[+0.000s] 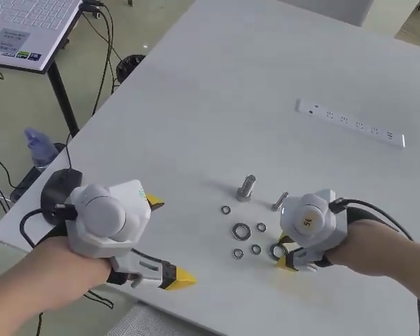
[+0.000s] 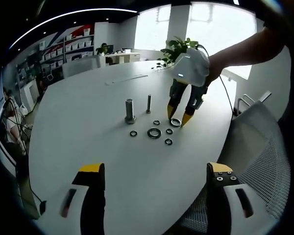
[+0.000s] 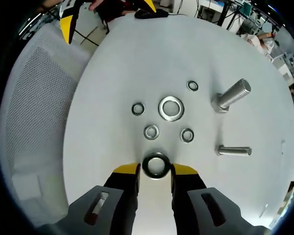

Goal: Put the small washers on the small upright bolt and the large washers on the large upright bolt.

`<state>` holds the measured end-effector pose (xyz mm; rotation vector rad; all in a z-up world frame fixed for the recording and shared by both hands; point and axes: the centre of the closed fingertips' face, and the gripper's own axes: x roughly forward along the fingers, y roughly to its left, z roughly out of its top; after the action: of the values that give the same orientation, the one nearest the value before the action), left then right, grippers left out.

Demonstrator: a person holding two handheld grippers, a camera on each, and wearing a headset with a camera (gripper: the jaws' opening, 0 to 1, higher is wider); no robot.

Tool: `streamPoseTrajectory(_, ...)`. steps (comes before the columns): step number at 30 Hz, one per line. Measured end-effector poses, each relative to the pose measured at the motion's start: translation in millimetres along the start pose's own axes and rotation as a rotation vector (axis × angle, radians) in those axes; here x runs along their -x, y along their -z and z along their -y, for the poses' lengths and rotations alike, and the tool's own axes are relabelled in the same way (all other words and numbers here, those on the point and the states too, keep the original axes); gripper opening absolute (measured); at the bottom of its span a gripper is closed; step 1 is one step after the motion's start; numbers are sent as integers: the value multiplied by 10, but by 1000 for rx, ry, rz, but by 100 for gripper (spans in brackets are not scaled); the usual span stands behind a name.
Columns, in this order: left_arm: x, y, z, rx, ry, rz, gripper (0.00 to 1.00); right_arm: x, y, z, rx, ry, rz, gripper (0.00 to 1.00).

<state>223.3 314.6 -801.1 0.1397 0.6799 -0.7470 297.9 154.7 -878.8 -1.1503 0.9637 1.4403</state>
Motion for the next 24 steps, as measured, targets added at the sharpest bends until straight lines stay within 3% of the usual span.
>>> streamPoseTrajectory(24, 35, -14, 2, -1, 6, 8, 78, -2, 3, 16, -60, -10, -2, 21)
